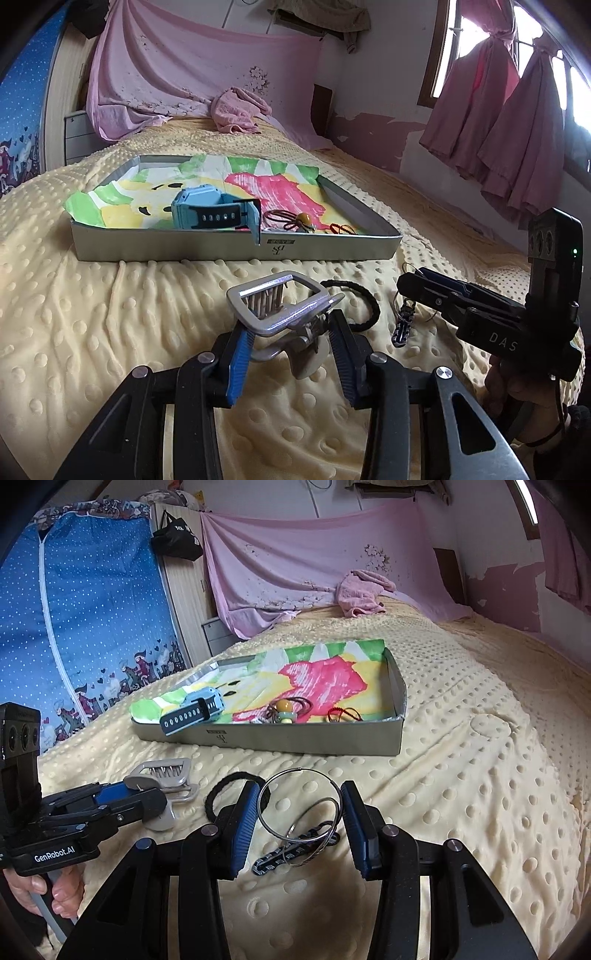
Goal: Organize jewelry
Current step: 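Lift the buckle and silver ring and carry both over the tray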
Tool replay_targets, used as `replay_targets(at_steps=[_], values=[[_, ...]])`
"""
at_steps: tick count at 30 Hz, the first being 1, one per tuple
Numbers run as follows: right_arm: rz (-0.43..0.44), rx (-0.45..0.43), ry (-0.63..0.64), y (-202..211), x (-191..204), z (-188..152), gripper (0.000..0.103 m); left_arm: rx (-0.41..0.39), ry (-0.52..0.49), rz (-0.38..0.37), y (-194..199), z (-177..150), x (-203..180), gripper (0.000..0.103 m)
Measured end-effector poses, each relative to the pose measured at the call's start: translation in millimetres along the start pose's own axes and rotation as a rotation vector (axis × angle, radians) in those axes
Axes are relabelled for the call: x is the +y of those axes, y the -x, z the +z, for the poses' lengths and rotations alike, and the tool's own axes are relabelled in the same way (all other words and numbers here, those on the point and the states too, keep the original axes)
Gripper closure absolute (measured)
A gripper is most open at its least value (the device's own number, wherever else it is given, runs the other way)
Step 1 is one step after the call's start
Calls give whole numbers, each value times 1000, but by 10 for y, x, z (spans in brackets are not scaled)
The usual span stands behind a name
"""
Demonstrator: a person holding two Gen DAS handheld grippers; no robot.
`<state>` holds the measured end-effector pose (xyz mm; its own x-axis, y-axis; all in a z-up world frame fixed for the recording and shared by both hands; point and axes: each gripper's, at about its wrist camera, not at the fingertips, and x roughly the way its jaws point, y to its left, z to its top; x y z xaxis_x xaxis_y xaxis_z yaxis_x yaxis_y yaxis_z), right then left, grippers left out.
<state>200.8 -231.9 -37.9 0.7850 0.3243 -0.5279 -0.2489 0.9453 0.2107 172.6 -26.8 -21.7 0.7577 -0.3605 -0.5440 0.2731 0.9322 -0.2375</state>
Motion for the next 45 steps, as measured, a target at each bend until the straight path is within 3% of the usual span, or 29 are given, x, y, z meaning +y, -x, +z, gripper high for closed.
replay_targets(at_steps=[13,22,26,30,38,45], values=[[-1,-129,14,85,61,324,63,-130,24,9,288,331,11,65],[32,-174,30,-195,176,707,63,-176,78,105,141,791,345,65],[37,-140,26,-441,242,836,63,-166,136,153,-36,881,548,65],[38,-97,4,-646,248,886,63,-102,195,197,-248,879,726,65],[-17,59,5,-1031,253,812,63,-51,231,260,-373,844,891,64],[-32,111,34,-1140,304,721,62,-12,247,275,-420,776,950,64]])
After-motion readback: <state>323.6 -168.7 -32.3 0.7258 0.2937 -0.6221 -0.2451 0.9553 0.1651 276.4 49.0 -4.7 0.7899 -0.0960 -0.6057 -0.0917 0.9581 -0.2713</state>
